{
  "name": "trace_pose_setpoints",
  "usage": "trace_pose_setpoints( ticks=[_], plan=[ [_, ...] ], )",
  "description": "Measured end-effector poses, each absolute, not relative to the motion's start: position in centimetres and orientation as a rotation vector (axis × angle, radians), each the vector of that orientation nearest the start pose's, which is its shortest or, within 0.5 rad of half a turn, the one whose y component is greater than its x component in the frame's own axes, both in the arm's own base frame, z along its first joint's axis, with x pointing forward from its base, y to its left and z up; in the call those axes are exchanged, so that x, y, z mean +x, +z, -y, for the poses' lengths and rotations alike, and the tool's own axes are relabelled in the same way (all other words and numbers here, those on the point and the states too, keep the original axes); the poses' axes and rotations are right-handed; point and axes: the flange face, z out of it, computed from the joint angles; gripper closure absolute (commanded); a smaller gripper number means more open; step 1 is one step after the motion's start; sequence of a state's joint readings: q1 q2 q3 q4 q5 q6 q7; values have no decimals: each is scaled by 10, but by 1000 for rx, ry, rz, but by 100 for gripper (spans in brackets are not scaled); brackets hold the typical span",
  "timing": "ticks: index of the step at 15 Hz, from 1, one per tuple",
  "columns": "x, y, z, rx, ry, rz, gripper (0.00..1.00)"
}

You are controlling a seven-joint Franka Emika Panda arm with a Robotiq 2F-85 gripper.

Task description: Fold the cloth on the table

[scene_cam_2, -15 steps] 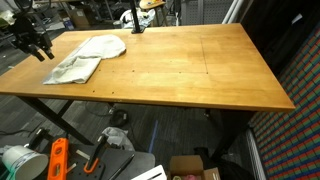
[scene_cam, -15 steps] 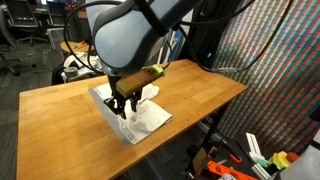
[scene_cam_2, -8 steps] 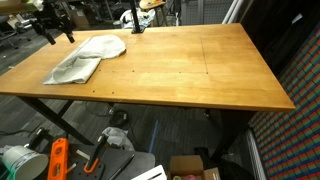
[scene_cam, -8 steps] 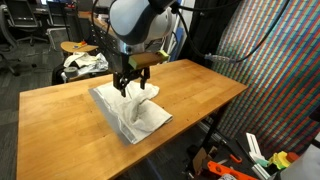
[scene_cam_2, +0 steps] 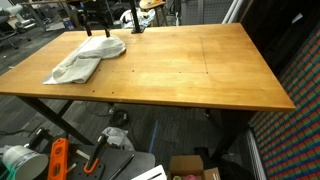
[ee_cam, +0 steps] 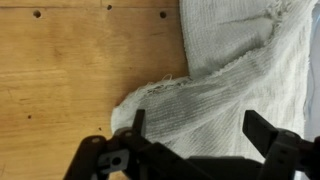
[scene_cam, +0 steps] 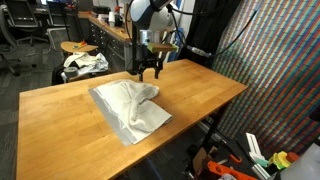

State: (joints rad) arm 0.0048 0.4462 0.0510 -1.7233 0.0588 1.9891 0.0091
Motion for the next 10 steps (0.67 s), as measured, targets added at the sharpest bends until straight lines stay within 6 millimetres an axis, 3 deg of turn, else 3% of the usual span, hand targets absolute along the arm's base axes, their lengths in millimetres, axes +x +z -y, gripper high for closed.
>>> trace_pose_setpoints(
  ticks=[5, 10],
  plan=[
    [676, 272, 13, -2961, 305, -121, 0],
    [681, 241, 61, -2923, 337, -123, 0]
  ],
)
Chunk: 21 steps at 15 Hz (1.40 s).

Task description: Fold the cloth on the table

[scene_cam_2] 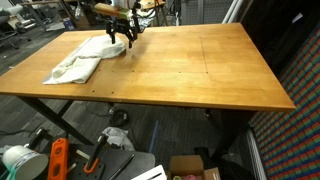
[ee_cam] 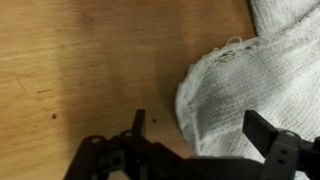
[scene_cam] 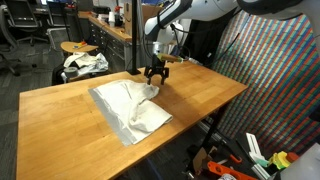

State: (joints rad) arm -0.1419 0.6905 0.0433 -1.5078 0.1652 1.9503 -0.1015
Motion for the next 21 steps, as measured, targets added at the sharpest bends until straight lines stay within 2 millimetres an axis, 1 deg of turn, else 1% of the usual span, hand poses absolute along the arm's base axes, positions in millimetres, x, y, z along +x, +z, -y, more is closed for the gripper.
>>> trace_pose_setpoints(
  ticks=[2, 5, 9, 12, 13, 14, 18, 20, 21],
  plan=[
    [678, 236, 74, -2915, 341, -86, 0],
    [674, 229, 81, -2876, 312, -45, 0],
    [672, 220, 73, -2814, 251, -13, 0],
    [671, 221, 66, -2784, 221, 10, 0],
    [670, 221, 64, -2780, 215, 18, 25],
    [670, 221, 62, -2774, 211, 25, 25],
    [669, 220, 58, -2769, 192, 41, 58],
    [669, 219, 57, -2764, 192, 45, 72],
    [668, 219, 57, -2762, 194, 46, 80]
  ],
)
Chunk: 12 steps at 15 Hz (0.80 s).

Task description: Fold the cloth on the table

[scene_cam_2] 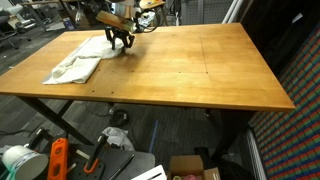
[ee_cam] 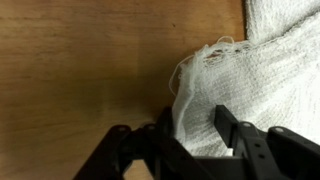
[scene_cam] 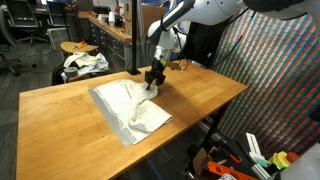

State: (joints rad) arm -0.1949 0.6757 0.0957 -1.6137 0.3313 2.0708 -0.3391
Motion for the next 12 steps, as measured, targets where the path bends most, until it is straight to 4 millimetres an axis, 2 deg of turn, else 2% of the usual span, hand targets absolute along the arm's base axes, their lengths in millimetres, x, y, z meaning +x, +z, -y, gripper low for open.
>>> trace_pose_setpoints(
  ticks=[1, 4, 6, 8, 12],
  plan=[
    [668, 218, 56, -2760, 196, 45, 86],
    [667, 216, 56, -2756, 199, 42, 93],
    [667, 218, 56, -2756, 196, 43, 88],
    [667, 222, 53, -2757, 192, 49, 87],
    [666, 244, 38, -2763, 165, 76, 86]
  ],
)
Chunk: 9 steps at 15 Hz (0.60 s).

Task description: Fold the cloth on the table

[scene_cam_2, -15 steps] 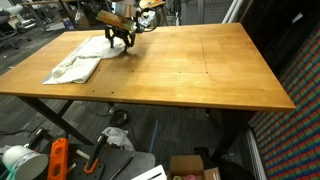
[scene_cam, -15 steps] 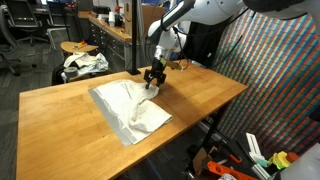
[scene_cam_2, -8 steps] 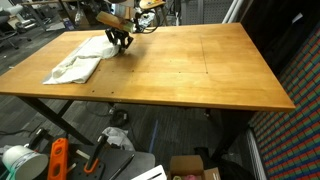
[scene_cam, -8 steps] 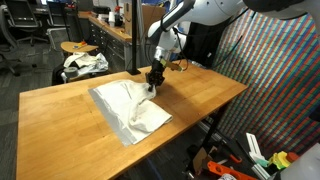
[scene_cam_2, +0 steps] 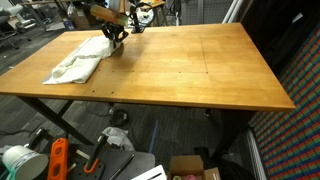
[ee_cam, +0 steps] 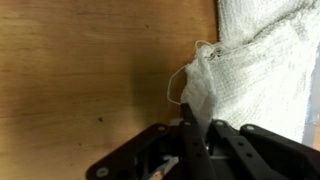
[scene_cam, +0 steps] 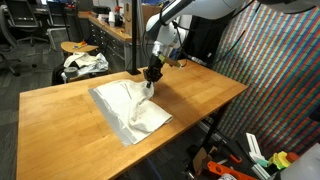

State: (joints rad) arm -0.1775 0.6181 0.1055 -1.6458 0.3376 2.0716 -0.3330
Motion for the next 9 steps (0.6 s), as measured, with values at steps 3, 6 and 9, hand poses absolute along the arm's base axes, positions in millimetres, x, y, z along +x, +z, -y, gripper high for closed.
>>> trace_pose_setpoints(
  ticks=[3, 6, 9],
  plan=[
    [663, 266, 23, -2768, 139, 105, 88],
    [660, 281, 6, -2771, 128, 134, 89],
    [656, 290, -15, -2773, 128, 159, 87]
  ],
)
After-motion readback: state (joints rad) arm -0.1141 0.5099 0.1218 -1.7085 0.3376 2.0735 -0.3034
